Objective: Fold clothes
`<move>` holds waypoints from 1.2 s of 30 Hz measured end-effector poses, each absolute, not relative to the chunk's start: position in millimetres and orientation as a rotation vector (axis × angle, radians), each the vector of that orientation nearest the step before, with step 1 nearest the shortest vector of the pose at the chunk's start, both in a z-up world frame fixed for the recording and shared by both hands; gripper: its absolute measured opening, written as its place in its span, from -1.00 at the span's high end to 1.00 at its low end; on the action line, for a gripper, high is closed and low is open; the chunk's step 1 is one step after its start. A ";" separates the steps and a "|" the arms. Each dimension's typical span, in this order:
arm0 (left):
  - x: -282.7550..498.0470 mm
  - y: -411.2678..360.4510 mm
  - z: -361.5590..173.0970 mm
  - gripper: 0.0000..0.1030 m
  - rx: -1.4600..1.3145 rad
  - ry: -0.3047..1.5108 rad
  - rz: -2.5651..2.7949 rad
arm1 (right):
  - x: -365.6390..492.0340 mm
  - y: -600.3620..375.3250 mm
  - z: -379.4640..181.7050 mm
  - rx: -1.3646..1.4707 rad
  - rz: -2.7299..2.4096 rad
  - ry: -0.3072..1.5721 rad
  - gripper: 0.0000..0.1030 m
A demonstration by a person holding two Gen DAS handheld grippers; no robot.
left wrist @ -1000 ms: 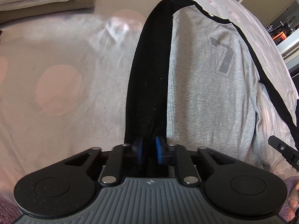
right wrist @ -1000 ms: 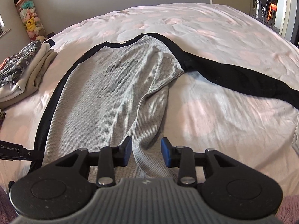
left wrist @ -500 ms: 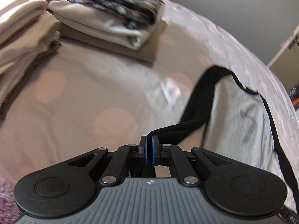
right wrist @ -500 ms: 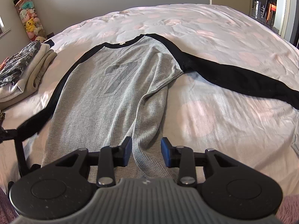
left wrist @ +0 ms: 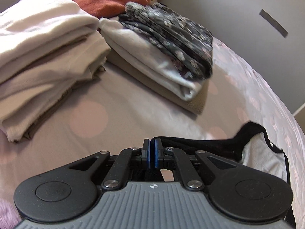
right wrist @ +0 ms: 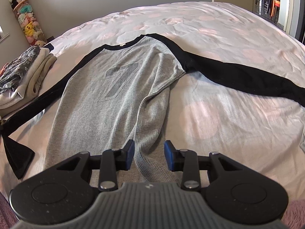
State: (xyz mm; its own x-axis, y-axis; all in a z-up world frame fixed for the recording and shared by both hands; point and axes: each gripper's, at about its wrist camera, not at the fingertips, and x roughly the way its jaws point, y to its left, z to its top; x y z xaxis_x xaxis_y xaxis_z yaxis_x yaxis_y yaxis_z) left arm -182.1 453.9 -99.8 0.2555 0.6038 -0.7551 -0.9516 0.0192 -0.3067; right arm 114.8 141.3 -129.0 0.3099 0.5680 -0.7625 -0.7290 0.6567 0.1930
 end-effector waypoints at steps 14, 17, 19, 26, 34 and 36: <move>-180.8 455.2 -98.9 0.71 -0.824 0.538 1.198 | 136.0 131.8 -132.7 -0.085 0.826 0.992 0.26; -171.6 439.0 -92.5 0.70 -0.786 0.553 1.101 | 142.8 128.9 -132.4 -0.111 0.787 1.065 0.26; -161.3 431.6 -97.4 0.69 -0.827 0.595 0.985 | 144.0 126.2 -133.3 -0.125 0.817 1.143 0.27; -124.9 415.4 -105.8 0.69 -0.769 0.721 0.858 | 121.6 123.4 -124.5 -0.403 0.889 1.144 0.28; -127.3 421.2 -115.1 0.69 -0.811 0.750 0.825 | 117.6 132.7 -130.0 -0.564 0.877 1.136 0.92; -126.4 421.5 -116.2 0.68 -0.811 0.756 0.819 | 121.3 130.1 -121.5 -0.565 0.865 1.106 0.92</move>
